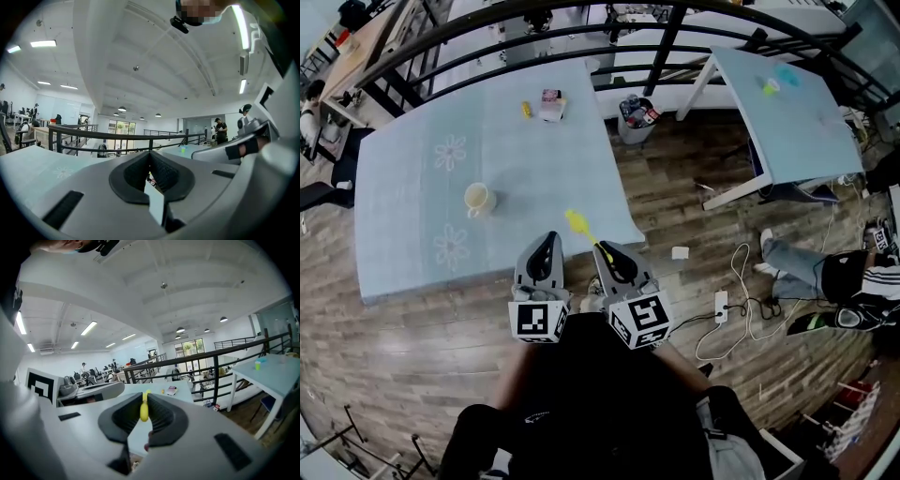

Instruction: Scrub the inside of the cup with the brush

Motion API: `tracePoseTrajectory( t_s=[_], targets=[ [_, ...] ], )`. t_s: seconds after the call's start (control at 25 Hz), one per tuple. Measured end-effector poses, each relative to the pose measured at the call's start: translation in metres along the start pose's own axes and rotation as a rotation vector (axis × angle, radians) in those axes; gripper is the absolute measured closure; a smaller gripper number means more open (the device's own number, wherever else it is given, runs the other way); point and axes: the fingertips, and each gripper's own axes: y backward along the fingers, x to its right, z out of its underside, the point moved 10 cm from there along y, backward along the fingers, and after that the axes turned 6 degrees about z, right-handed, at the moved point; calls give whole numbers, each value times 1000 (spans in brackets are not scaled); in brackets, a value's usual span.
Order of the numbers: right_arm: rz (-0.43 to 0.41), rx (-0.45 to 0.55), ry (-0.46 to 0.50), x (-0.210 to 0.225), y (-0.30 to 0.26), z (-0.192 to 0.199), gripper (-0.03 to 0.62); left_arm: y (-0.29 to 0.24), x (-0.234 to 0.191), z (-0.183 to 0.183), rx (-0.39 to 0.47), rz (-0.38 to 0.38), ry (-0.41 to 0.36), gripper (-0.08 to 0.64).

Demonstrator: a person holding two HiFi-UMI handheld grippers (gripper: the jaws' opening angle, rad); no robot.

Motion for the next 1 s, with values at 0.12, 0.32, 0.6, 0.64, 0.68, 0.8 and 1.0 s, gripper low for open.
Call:
tracePoseTrajectory(
  t_s=[0.12,0.32,0.6,0.64,0.68,0.8,1.0],
  targets=[
    [-16,11,21,1,0,-2,554,3,-1,5,-24,-2,0,548],
    [-19,68,43,0,4,-12,554,9,1,-3,-4,-26,5,548],
    [-28,82,52,-4,-1,-9,554,10,2,-4,3,-17,-14,548],
    [-27,77,52,-4,-2,-8,554,10,1,-5,4,-18,-17,548],
    [-25,67,50,-3,-2,-7,554,9,1,-5,3,-18,-16,548],
    [-16,43,39,0,-1,-3,554,8,4,-3,-6,-10,-12,548],
    [-2,63,38,3,2,-5,554,5,11,0,-21,7,-14,548]
  ],
)
